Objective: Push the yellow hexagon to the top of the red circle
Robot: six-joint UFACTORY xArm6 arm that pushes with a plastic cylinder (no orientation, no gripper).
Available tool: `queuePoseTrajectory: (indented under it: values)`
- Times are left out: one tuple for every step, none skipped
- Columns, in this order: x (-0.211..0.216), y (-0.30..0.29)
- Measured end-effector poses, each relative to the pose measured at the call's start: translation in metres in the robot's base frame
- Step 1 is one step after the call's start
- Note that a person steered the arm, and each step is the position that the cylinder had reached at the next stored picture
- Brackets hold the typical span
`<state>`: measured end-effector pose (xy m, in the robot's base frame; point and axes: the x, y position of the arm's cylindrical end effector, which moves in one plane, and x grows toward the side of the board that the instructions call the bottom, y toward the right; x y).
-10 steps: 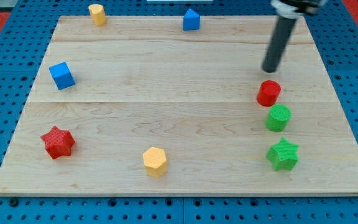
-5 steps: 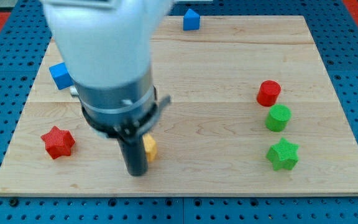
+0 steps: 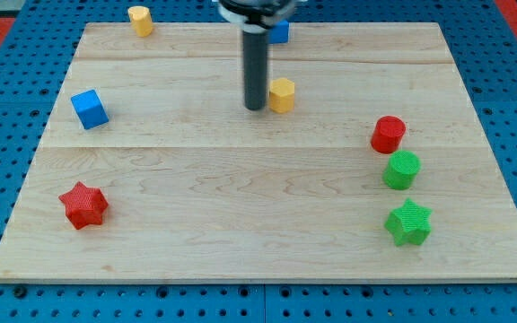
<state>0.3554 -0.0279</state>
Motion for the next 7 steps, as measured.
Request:
queuePoseTrajectory:
  values:
    - [-0.012, 0.030]
    - [-0.007, 0.108]
    - [-0.007, 0.154]
    - [-0.011, 0.129]
    - [0.013, 0.099]
    - [0.038, 0.128]
    - [0.027, 0.157]
